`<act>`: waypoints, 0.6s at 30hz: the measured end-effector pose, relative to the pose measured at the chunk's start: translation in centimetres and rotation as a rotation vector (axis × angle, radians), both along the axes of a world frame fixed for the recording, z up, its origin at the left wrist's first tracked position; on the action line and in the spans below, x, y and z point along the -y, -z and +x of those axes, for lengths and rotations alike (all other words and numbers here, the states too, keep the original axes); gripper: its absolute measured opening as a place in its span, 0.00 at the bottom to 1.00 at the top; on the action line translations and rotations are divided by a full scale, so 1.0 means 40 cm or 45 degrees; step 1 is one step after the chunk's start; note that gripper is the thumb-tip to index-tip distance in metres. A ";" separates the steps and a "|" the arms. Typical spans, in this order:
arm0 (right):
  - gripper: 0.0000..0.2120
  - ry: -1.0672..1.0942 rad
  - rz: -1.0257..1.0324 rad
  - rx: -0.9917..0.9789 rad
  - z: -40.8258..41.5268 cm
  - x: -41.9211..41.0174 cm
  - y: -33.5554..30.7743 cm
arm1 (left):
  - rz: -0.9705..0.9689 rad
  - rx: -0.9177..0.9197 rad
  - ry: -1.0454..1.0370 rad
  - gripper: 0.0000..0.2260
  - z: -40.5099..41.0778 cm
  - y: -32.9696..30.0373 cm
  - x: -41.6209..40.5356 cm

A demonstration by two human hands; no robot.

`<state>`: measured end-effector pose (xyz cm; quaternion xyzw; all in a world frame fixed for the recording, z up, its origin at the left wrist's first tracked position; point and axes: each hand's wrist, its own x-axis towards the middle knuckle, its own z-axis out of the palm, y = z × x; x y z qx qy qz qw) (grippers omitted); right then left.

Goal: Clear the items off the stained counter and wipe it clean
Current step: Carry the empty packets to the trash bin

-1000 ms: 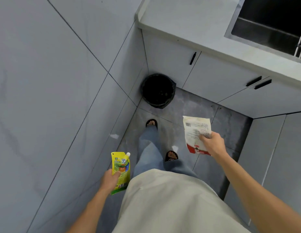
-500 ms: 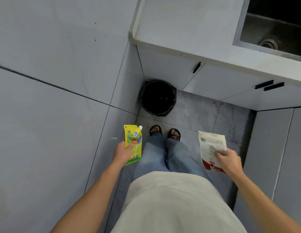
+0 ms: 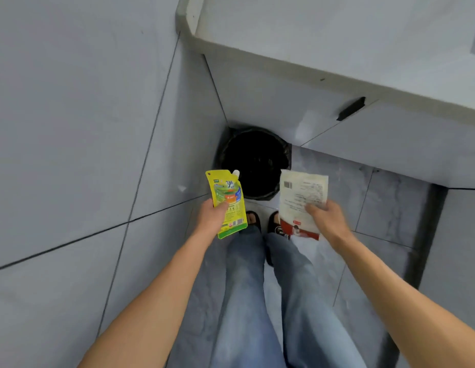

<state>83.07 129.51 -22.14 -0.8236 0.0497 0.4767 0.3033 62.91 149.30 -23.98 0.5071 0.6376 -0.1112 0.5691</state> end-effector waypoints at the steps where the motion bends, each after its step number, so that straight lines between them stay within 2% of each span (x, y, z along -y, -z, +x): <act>1: 0.14 0.001 0.031 -0.007 0.013 -0.038 0.055 | 0.009 0.039 -0.022 0.06 0.023 0.051 -0.011; 6: 0.16 -0.048 0.052 0.015 0.051 -0.173 0.318 | 0.012 0.073 -0.107 0.09 0.126 0.295 -0.047; 9: 0.17 -0.122 0.015 0.007 0.064 -0.221 0.461 | 0.006 0.060 -0.054 0.10 0.166 0.437 -0.068; 11: 0.17 -0.148 0.001 -0.009 0.072 -0.247 0.544 | 0.009 0.065 -0.010 0.07 0.188 0.523 -0.079; 18: 0.17 -0.188 -0.045 -0.054 0.096 -0.286 0.715 | -0.062 0.032 0.029 0.12 0.236 0.715 -0.098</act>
